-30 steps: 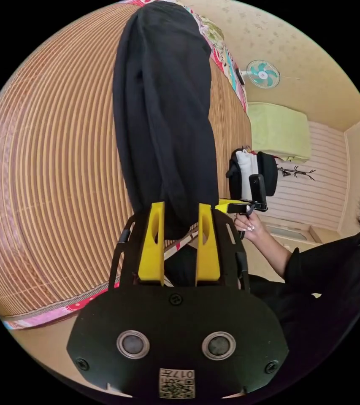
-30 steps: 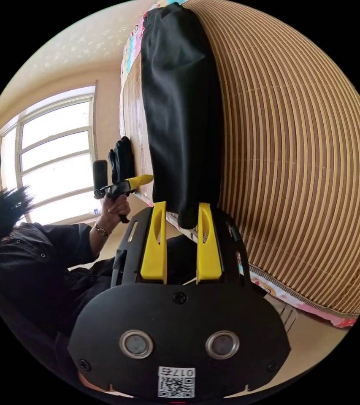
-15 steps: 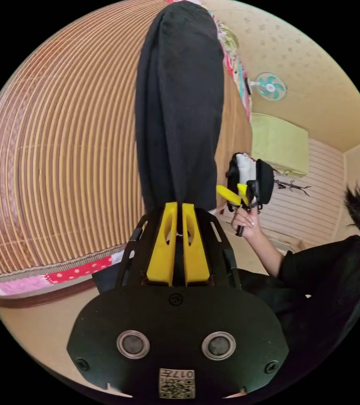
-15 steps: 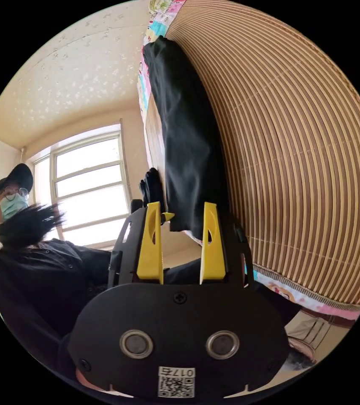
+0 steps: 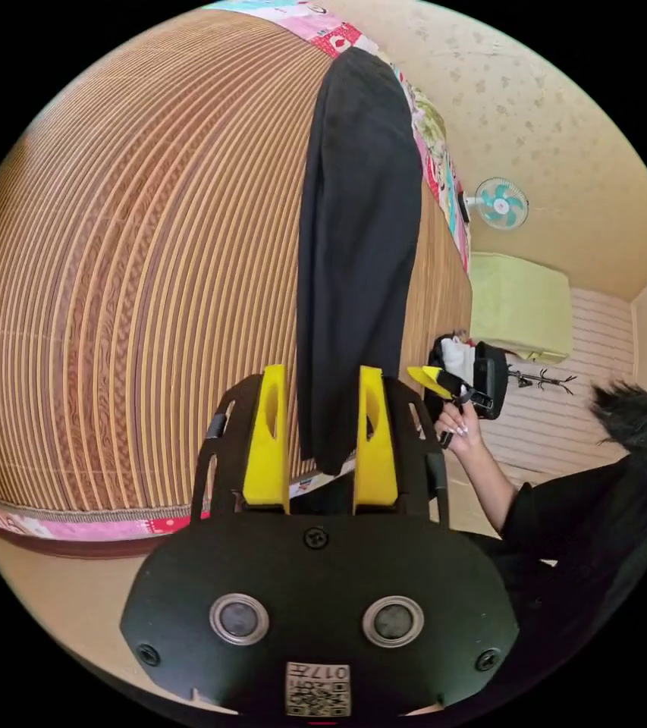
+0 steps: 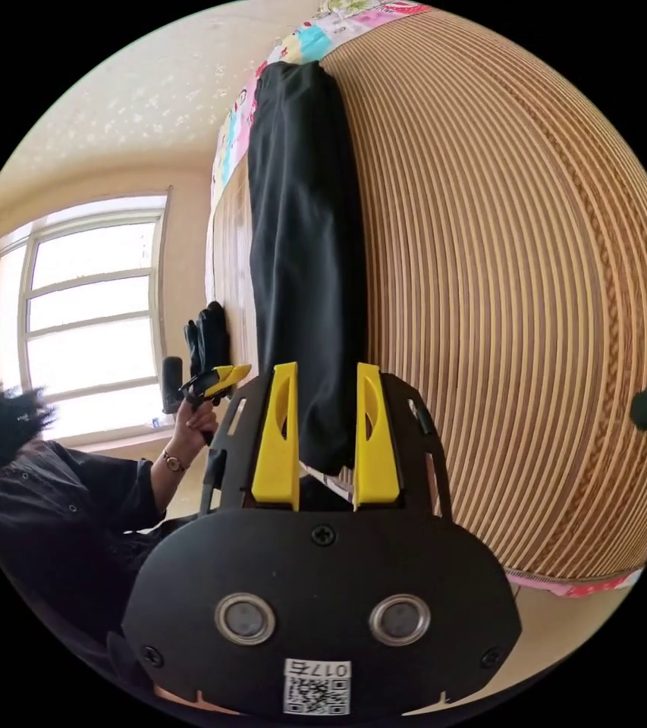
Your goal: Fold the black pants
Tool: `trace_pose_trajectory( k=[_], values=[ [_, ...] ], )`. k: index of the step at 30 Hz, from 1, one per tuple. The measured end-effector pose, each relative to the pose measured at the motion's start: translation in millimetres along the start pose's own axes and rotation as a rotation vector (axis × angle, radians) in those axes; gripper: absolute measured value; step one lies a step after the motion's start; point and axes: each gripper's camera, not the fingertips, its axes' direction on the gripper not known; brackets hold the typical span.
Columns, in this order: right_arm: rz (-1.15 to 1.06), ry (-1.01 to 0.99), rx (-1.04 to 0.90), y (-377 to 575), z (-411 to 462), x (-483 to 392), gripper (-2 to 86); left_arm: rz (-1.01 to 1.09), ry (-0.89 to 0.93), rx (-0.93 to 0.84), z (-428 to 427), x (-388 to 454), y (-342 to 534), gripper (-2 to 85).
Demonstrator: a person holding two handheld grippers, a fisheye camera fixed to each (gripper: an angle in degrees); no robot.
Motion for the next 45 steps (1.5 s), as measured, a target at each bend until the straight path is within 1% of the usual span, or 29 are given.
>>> trace_pose_trajectory(
  k=[2,3,4,6,7,9,11,13,16,17,18,19,20,22,24,27,29,30,31,33,34,35,37,38,40,41,43,44,45],
  values=[
    [-0.011,-0.017,-0.026,-31.1,6.8,8.1,11.2,-0.003,-0.005,0.034,5.5,-0.6,-26.7,14.1],
    [-0.006,-0.020,-0.091,-50.0,20.4,13.2,10.7,-0.006,-0.023,0.000,18.7,0.2,-45.5,12.0],
    [0.010,0.035,-0.131,-61.5,28.1,13.9,7.2,0.005,-0.043,-0.049,34.8,3.4,-60.5,9.3],
    [-0.056,0.102,-0.201,-64.0,36.4,5.2,4.7,0.057,-0.088,-0.101,56.9,14.1,-67.8,5.5],
    [-0.114,0.153,-0.235,-54.9,41.8,-1.8,4.1,0.121,-0.132,-0.083,62.6,23.7,-60.2,4.4],
    [-0.177,0.208,-0.241,-29.1,42.8,-6.8,3.5,0.179,-0.174,-0.090,63.7,33.3,-39.7,4.0],
    [-0.141,0.167,-0.265,0.6,38.8,0.9,3.2,0.200,-0.181,-0.129,60.2,36.5,-15.0,3.9],
    [-0.040,0.050,-0.379,40.8,40.5,21.3,3.1,0.184,-0.150,-0.253,60.8,30.9,21.6,4.0],
    [-0.030,0.005,-0.540,80.2,45.0,31.4,4.2,0.165,-0.093,-0.424,64.4,22.1,65.2,5.2],
    [-0.037,0.009,-0.544,83.3,42.6,32.0,4.7,0.154,-0.077,-0.428,61.8,20.2,70.6,6.2],
    [-0.048,0.003,-0.503,83.6,32.5,34.2,6.0,0.115,-0.060,-0.383,51.0,15.1,75.5,8.2],
    [-0.044,-0.037,-0.422,77.3,18.3,40.0,8.0,0.070,-0.023,-0.291,35.5,7.8,73.0,10.7],
    [-0.033,-0.064,-0.372,71.8,10.8,44.9,9.0,0.049,0.005,-0.238,27.5,3.3,69.4,11.9],
    [0.011,-0.145,-0.210,44.8,-9.3,68.2,12.1,-0.017,0.100,-0.066,5.2,-16.2,43.7,13.6],
    [0.010,-0.171,-0.146,20.5,-11.3,82.0,12.8,-0.025,0.128,-0.011,2.1,-25.2,15.1,13.6],
    [-0.028,-0.299,-0.144,-21.9,7.7,87.4,12.0,0.020,0.165,-0.037,17.7,-21.9,-31.9,11.1],
    [-0.042,-0.325,-0.204,-41.1,27.5,82.7,10.2,0.033,0.120,-0.122,35.6,-13.5,-50.3,6.7],
    [-0.045,-0.315,-0.245,-48.1,37.8,79.2,8.4,0.043,0.084,-0.173,43.5,-7.8,-56.6,6.1],
    [-0.031,-0.319,-0.273,-49.8,42.7,77.8,6.7,0.047,0.096,-0.212,46.6,-4.7,-58.8,5.4],
    [-0.046,-0.374,-0.250,-42.1,34.5,73.1,4.6,0.017,0.164,-0.279,45.4,-6.0,-55.6,4.3],
    [-0.076,-0.434,-0.219,-31.6,22.1,64.5,3.5,0.031,0.259,-0.264,34.4,-3.5,-48.6,3.8],
    [-0.092,-0.455,-0.202,-25.5,14.8,58.4,3.0,0.050,0.315,-0.249,26.2,0.3,-43.9,3.7],
    [-0.223,-0.532,-0.155,3.6,-21.9,17.2,1.5,0.200,0.448,-0.210,-16.2,34.3,-18.6,3.6],
    [-0.265,-0.542,-0.142,11.7,-33.2,3.4,1.2,0.241,0.463,-0.201,-28.6,45.3,-11.6,3.6],
    [-0.469,-0.574,-0.039,46.3,-87.4,-60.9,0.5,0.423,0.527,-0.125,-90.0,98.1,20.2,3.6],
    [-0.518,-0.589,-0.008,54.2,-101.8,-77.2,0.4,0.468,0.554,-0.095,-107.2,111.8,27.8,3.6],
    [-0.743,-0.631,0.080,80.8,-154.9,-146.9,0.1,0.650,0.662,0.026,-175.9,168.6,52.7,3.6],
    [-0.814,-0.628,0.090,86.8,-167.0,-167.0,0.1,0.701,0.674,0.048,-192.0,185.3,57.7,3.7],
    [-0.951,-0.617,0.111,96.7,-188.9,-203.6,0.0,0.804,0.680,0.096,-223.1,218.5,66.4,3.8]
  ],
)
